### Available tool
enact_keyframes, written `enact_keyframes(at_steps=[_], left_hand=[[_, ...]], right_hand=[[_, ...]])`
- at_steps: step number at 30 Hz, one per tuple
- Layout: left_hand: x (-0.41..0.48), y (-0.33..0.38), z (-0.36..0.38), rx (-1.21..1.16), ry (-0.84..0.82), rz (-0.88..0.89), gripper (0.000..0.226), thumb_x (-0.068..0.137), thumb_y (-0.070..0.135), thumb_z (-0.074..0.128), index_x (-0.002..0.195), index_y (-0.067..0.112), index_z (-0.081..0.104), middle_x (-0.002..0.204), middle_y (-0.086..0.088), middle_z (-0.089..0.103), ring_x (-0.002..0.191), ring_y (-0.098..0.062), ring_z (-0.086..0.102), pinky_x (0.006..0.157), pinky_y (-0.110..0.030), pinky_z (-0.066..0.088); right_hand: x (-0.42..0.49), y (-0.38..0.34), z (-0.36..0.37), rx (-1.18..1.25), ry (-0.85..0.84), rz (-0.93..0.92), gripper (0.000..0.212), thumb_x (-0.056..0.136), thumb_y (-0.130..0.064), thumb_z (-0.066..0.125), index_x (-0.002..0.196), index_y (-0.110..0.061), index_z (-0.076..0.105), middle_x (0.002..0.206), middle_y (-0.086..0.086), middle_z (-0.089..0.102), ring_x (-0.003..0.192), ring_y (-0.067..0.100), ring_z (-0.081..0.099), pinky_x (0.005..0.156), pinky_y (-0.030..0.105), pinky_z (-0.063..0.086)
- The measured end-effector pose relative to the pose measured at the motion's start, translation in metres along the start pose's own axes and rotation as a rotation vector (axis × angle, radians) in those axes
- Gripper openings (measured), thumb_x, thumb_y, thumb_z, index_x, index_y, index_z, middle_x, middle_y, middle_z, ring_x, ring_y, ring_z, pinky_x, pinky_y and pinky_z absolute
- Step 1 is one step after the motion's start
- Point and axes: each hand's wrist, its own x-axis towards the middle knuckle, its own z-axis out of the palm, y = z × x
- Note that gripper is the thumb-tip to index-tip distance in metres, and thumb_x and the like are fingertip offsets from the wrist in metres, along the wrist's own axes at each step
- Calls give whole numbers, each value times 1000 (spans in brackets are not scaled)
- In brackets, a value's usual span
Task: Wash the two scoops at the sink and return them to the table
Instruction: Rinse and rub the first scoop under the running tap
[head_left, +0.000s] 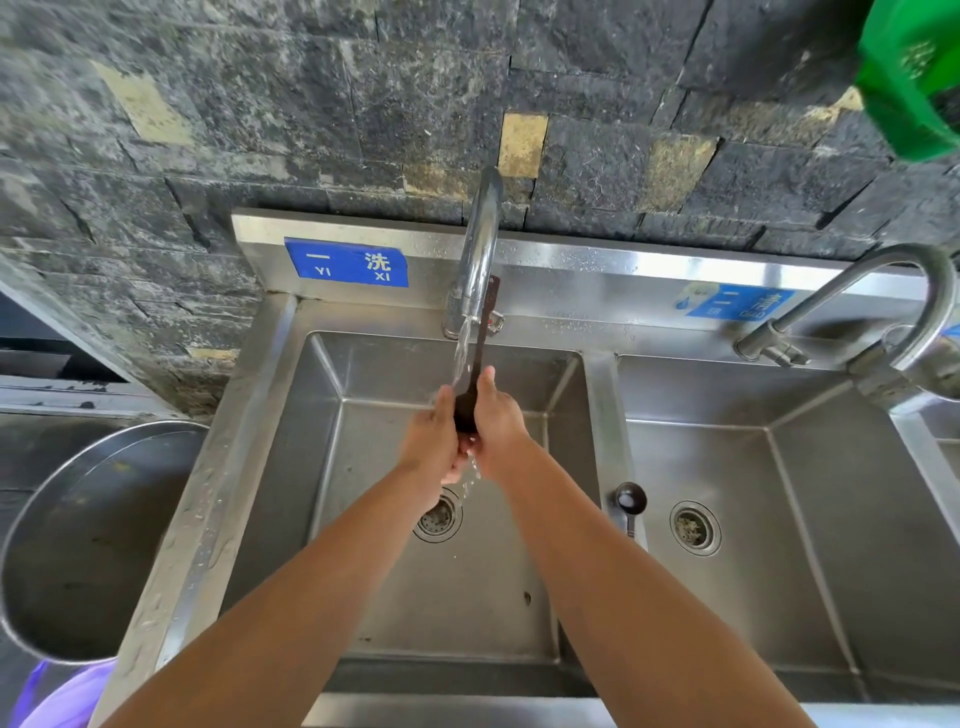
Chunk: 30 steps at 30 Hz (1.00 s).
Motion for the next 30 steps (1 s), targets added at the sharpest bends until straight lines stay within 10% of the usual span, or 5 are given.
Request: enact_keyframes(at_steps=[8, 11, 17, 24, 30], left_hand=[[0, 5, -5, -64, 238, -39, 56, 99, 49, 40, 63, 9, 56, 46, -2, 49, 39, -18, 43, 41, -27, 31], [0, 4, -7, 108, 331, 25, 55, 98, 51, 41, 62, 13, 58, 57, -5, 61, 52, -23, 57, 52, -32, 46], [0, 12, -5, 72, 309, 52, 53, 96, 53, 44, 75, 12, 70, 78, -11, 74, 77, -29, 72, 72, -44, 60], [-1, 16, -1, 138, 241, 101, 46, 96, 47, 50, 74, 11, 68, 59, -7, 61, 50, -21, 53, 53, -30, 43], [1, 21, -24, -55, 101, -1, 33, 98, 40, 53, 94, 10, 65, 64, -7, 52, 39, -11, 41, 40, -20, 32]], right_hand=[[1, 3, 31, -81, 43, -76, 35, 95, -39, 49, 81, -10, 61, 86, 11, 65, 87, 29, 65, 85, 48, 57], [-1, -5, 31, 131, 11, 169, 42, 95, -50, 47, 93, -9, 58, 91, 11, 66, 85, 30, 67, 78, 42, 58], [-1, 7, 37, -79, 89, -96, 41, 73, -53, 75, 77, -13, 68, 82, 5, 75, 79, 22, 73, 74, 37, 61], [3, -5, 22, 205, 33, 185, 49, 98, -52, 40, 108, -11, 65, 87, 11, 71, 67, 28, 66, 56, 31, 51], [0, -9, 5, 299, -207, 189, 59, 100, -55, 37, 110, -1, 60, 98, 21, 70, 80, 31, 68, 76, 40, 53]])
